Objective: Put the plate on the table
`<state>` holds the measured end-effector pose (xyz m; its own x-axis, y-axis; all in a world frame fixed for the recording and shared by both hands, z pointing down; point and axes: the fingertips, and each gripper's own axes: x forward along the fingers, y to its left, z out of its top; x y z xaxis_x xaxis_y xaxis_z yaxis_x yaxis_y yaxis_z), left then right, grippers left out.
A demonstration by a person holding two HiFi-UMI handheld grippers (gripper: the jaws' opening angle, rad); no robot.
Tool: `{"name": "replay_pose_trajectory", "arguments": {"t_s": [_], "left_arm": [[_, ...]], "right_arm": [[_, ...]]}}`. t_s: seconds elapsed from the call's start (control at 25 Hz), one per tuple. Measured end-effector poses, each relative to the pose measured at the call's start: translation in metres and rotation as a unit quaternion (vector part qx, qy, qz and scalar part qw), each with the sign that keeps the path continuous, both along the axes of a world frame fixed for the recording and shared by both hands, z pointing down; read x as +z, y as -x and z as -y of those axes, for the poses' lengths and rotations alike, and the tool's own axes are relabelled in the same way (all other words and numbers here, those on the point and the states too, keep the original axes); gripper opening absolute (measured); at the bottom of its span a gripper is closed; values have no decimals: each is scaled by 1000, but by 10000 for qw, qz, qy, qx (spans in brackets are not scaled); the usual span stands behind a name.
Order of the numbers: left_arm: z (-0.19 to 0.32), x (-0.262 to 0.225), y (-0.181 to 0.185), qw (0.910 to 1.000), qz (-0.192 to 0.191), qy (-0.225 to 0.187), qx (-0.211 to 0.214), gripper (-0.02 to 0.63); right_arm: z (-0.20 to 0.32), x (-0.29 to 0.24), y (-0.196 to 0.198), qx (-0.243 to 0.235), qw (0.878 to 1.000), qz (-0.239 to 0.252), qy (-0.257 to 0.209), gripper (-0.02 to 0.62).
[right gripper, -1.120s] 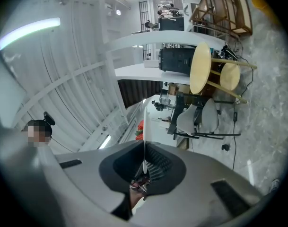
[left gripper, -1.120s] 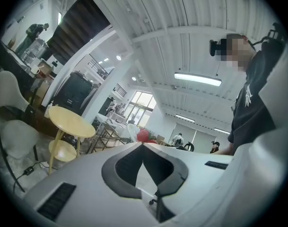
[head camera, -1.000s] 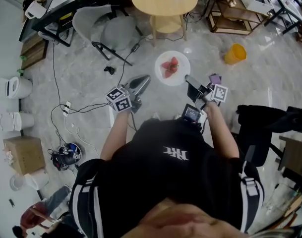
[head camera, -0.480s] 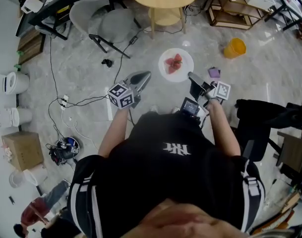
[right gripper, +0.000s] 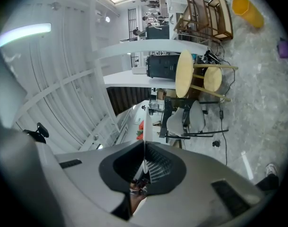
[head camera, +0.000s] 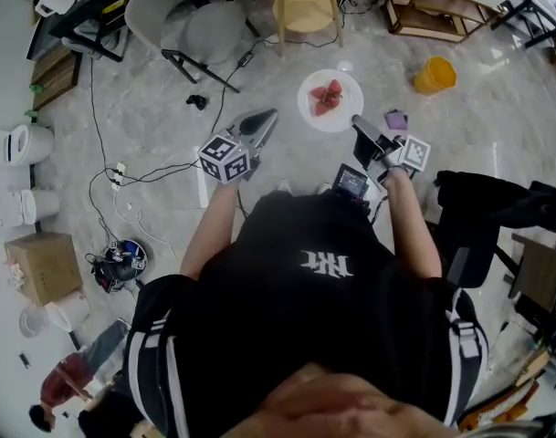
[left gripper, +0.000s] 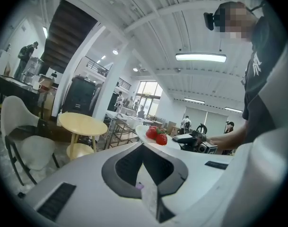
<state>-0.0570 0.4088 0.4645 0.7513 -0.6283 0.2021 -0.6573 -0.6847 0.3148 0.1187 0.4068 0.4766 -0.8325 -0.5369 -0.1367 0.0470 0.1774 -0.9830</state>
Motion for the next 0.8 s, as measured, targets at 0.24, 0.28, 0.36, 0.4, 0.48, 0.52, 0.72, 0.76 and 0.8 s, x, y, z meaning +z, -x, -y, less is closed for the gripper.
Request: {"name": "replay_pose_trajectory", "arguments": {"t_s": [0.24, 0.28, 0.36, 0.4, 0.48, 0.52, 0.72, 0.76, 0.8], "left_arm": [[2, 1, -3, 10000, 75, 58, -26, 3], [2, 1, -5, 10000, 66, 67, -21, 3], [2, 3, -11, 9999, 69, 102, 14, 3], [2, 4, -14, 9999, 84, 120, 36, 3], [2, 4, -20, 9998, 123, 125, 52, 3], [2, 4, -22, 9998, 135, 121, 42, 3], [4, 2, -30, 9998, 112, 154, -79, 3], [4, 1, -32, 9998, 100, 152, -98, 3], [3, -2, -35, 9998, 102, 137, -105, 3]], "right_arm": [[0, -7, 1, -96, 9999, 7, -68, 9], [0, -7, 0, -114, 9999, 22, -73, 9], [2, -6, -3, -130, 9999, 44, -82, 9], [2, -5, -4, -136, 9999, 55, -80, 9], [3, -5, -8, -154, 9998, 81, -65, 9], [4, -4, -10, -164, 9998, 90, -60, 9], [5, -3, -21, -226, 9996, 136, -39, 9], [5, -2, -23, -250, 9996, 136, -52, 9], [5, -2, -25, -278, 9995, 132, -68, 9]]}}
